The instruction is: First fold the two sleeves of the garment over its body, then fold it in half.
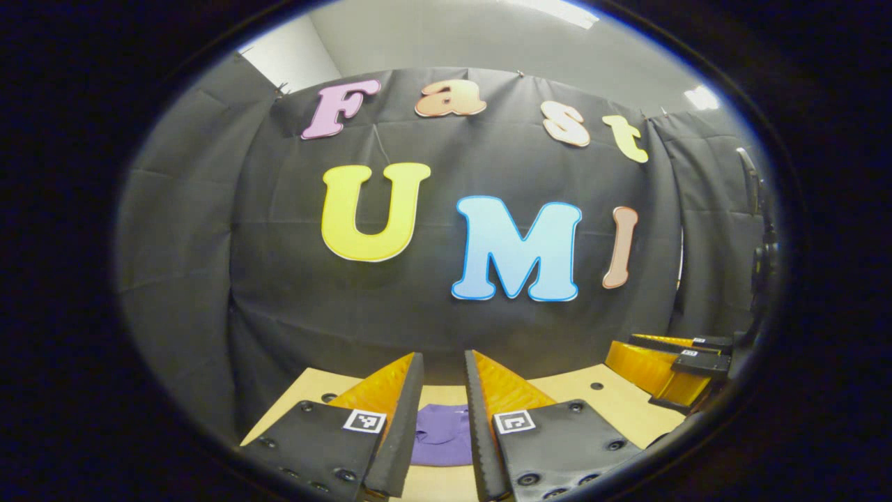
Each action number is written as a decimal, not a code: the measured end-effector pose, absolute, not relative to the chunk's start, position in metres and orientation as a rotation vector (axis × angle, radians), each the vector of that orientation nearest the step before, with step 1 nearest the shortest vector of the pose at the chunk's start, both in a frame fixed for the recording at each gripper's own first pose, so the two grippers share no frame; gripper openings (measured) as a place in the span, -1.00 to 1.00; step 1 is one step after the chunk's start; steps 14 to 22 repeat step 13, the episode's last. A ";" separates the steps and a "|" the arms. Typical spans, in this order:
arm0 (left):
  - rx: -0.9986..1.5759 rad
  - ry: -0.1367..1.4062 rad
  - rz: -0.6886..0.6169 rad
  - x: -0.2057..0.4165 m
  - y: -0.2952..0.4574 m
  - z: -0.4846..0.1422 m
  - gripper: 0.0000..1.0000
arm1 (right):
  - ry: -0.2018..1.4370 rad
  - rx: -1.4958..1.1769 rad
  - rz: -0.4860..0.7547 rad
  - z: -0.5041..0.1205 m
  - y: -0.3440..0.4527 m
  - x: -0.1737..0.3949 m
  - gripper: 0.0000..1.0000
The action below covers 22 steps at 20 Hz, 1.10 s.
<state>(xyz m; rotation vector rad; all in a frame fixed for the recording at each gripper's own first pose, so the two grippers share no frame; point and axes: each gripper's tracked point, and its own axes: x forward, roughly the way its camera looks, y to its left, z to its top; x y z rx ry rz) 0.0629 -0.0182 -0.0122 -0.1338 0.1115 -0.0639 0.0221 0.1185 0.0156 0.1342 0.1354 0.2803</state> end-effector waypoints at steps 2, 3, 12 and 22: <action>-0.139 0.119 -0.073 0.055 -0.020 -0.018 -0.29 | 0.138 0.140 0.281 0.014 0.119 0.016 -0.10; -0.130 0.128 -0.073 0.052 -0.019 -0.022 -0.22 | 0.140 0.140 0.281 0.013 0.119 0.015 -0.06; -0.043 0.117 -0.119 0.040 -0.024 -0.022 -0.29 | 0.112 0.152 0.224 0.021 0.110 0.009 -0.06; -0.036 0.114 -0.127 0.041 -0.024 -0.021 -0.29 | 0.108 0.150 0.214 0.021 0.108 0.008 -0.06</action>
